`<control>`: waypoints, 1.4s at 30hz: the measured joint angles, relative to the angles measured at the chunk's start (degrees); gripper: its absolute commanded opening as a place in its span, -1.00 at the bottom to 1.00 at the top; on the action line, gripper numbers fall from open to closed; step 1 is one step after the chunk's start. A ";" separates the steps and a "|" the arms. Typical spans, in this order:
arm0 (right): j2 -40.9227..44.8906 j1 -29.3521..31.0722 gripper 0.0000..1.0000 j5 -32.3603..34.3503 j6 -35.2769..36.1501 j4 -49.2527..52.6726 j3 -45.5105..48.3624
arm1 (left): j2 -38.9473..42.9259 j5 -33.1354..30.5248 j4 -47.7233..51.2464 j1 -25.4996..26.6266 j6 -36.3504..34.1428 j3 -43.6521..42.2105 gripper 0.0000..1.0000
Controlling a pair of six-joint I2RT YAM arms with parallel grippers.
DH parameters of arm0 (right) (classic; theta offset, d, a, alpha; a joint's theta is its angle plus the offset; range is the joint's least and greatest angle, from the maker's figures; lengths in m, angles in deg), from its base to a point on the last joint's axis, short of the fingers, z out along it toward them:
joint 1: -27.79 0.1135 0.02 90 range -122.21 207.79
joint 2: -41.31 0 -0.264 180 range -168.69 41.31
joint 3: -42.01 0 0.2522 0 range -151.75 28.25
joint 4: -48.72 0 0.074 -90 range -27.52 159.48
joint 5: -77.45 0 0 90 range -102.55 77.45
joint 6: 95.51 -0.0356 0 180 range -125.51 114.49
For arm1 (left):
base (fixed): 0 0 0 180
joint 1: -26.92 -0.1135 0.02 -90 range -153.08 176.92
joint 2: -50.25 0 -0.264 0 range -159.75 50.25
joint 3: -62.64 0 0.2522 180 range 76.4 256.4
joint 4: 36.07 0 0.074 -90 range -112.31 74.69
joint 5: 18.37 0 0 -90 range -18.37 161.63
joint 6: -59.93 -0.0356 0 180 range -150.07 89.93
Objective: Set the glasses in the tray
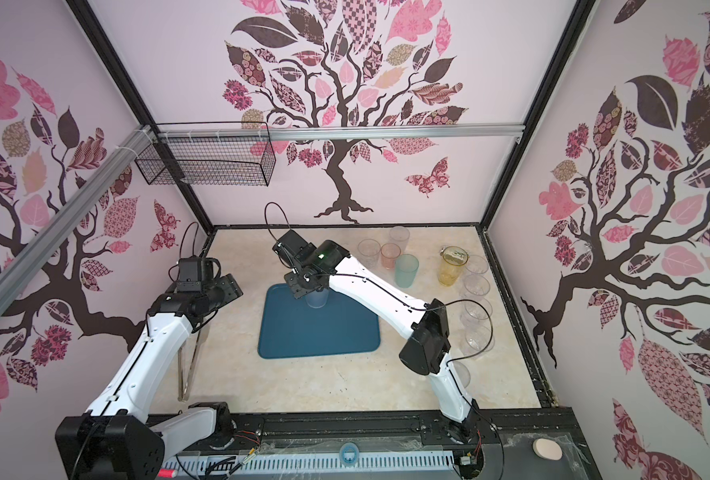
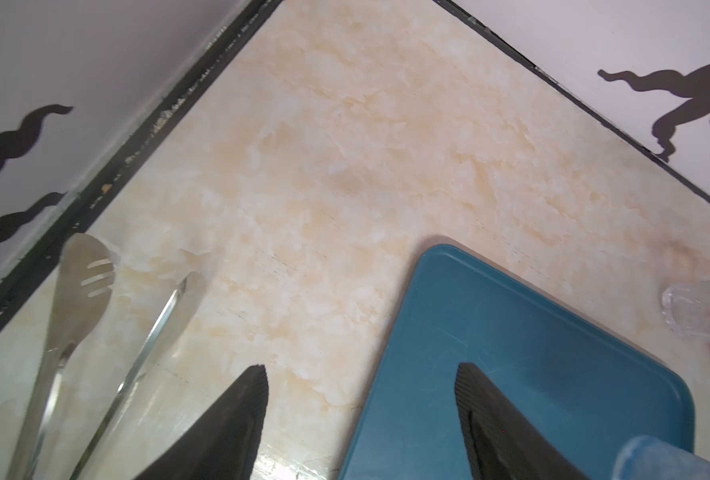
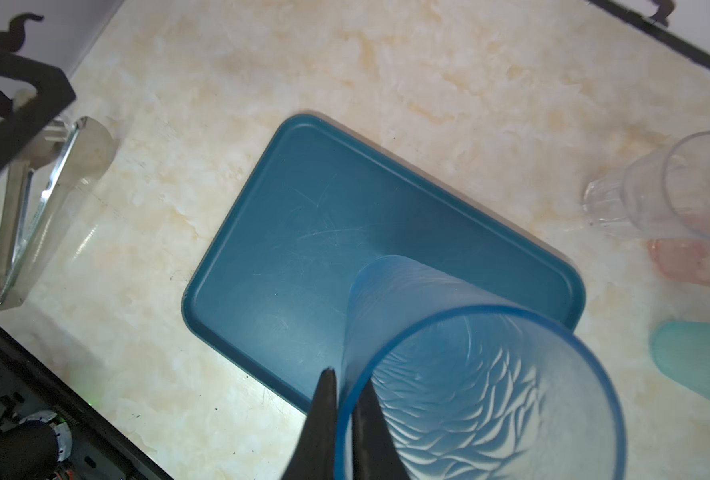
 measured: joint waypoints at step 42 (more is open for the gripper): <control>0.63 -2.38 0.09 -7.87 -0.15 -6.73 0.59 | 3.02 14.56 0.22 2.99 0.35 -4.50 0.24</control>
